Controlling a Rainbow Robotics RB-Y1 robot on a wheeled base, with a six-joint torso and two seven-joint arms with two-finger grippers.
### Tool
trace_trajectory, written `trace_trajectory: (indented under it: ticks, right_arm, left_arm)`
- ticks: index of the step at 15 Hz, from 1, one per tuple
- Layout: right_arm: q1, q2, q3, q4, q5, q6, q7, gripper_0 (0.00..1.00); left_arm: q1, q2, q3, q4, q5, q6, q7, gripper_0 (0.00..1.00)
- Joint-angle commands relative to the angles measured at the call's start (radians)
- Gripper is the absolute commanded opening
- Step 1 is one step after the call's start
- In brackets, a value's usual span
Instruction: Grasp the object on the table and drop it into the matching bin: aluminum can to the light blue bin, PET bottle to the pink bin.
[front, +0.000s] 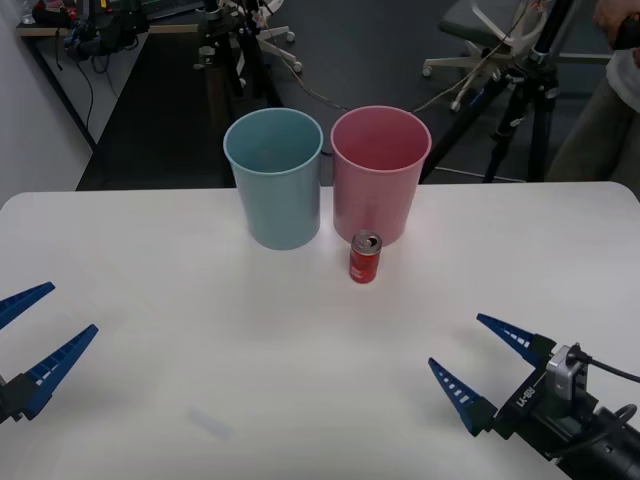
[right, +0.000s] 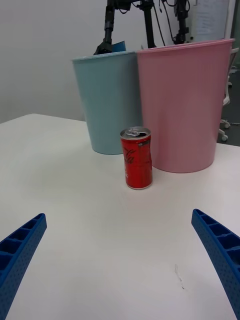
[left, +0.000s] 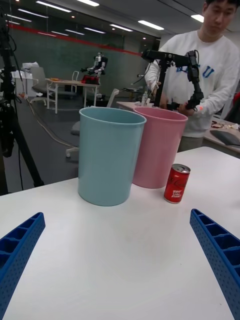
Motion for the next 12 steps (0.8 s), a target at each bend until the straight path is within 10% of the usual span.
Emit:
trace_trajectory:
  ticks: [1, 12]
  right_arm:
    - [-0.026, 0.001, 0.115, 0.000, -0.047, 0.162, 0.086, 1.00]
    - [-0.129, 0.207, 0.242, 0.066, 0.048, 0.474, 0.189, 1.00]
  left_arm:
    - [0.000, 0.000, 0.000, 0.000, 0.000, 0.000, 0.000, 1.00]
    - [0.000, 0.000, 0.000, 0.000, 0.000, 0.000, 0.000, 1.00]
